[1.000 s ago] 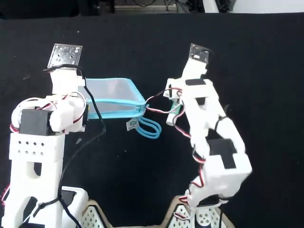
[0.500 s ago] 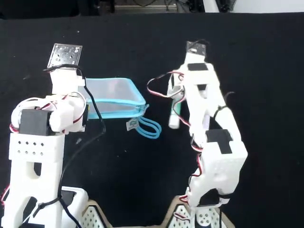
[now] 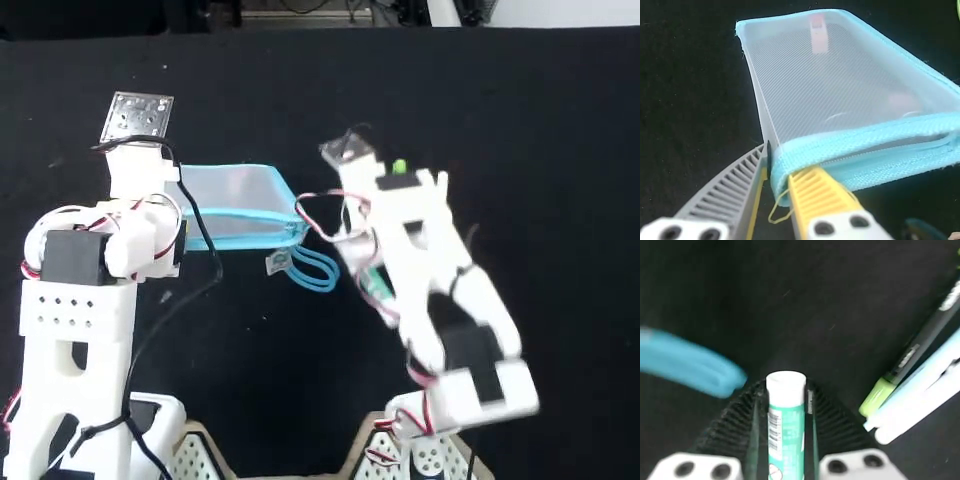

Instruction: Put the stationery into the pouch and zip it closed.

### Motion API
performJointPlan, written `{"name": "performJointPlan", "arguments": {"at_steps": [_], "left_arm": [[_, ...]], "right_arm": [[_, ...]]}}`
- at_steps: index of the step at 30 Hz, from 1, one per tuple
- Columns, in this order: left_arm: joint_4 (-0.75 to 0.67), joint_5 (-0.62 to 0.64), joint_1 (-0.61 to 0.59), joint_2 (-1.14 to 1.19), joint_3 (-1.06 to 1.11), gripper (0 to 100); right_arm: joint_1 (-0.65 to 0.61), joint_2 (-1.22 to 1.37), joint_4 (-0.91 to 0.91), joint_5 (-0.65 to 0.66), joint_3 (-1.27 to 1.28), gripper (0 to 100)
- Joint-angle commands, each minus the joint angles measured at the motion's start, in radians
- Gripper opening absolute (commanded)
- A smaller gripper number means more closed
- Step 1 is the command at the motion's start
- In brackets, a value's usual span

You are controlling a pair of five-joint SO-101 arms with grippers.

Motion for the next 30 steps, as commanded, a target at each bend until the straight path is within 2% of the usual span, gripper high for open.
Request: {"name": "performJointPlan", "arguments": {"at_steps": [1,3,18,22,24,26,30], "left_arm": [[0.0,0.005,0.018,-0.02,-0.028,3],[0.003,0.005,0.016,-0.02,-0.028,3],[0.006,0.005,0.016,-0.02,-0.024,3],[0.008,0.005,0.016,-0.02,-0.022,3],[0.008,0.005,0.016,-0.02,-0.022,3],[0.008,0.005,0.016,-0.02,-0.022,3],[0.008,0.005,0.016,-0.02,-0.022,3]], "right_arm": [[-0.011,-0.147,0.038,0.043,0.108,12.6],[-0.012,-0.145,0.058,0.072,0.139,15.2],[-0.011,0.024,0.057,0.077,0.084,15.2],[-0.009,0.074,0.005,0.078,0.071,15.1],[-0.012,0.077,0.0,0.081,0.071,10.9],[-0.012,0.042,-0.005,0.083,0.071,0.3],[-0.011,-0.13,0.054,0.078,0.077,1.3]]}}
